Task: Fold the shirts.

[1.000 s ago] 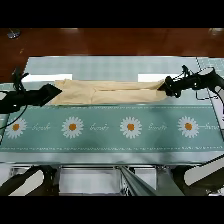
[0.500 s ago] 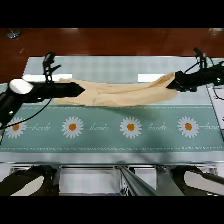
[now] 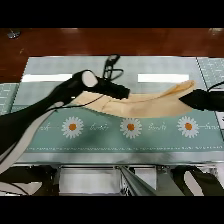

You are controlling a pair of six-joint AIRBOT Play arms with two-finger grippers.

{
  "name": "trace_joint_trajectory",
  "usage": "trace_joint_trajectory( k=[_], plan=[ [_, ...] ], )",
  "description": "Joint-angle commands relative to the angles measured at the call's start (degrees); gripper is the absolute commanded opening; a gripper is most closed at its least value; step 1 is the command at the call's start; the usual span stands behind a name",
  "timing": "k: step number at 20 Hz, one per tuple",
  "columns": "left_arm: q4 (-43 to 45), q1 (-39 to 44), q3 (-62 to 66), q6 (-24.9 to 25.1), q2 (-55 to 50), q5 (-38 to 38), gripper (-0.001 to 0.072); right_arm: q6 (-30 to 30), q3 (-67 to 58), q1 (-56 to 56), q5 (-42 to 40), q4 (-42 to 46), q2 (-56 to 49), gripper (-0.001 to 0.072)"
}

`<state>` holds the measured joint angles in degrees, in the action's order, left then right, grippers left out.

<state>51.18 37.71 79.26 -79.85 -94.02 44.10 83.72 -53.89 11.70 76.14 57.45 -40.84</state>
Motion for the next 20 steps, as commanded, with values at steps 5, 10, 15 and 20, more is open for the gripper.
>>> trace_joint_trajectory(
  k=[5, 10, 15, 20],
  plan=[
    [-7.1, 14.5, 10.0, -7.2, -14.2, 4.5, 0.0019, 1.6, 0.9, 0.0, -0.9, -1.4, 3.9, 0.0023],
    [-7.5, 12.3, 12.7, -7.0, -14.4, 9.3, 0.0020, 1.6, 0.9, 0.0, -1.6, -2.0, 2.7, 0.0024],
    [-7.0, -9.0, 14.0, -6.8, -6.3, 18.7, 0.0020, 1.2, 0.6, -3.9, -5.7, -8.3, -2.0, 0.0023],
    [-2.9, -33.9, 13.5, -4.9, 10.9, 25.6, 0.0020, 2.9, -10.3, -22.1, -13.9, -7.5, -18.7, 0.0023]
  ],
)
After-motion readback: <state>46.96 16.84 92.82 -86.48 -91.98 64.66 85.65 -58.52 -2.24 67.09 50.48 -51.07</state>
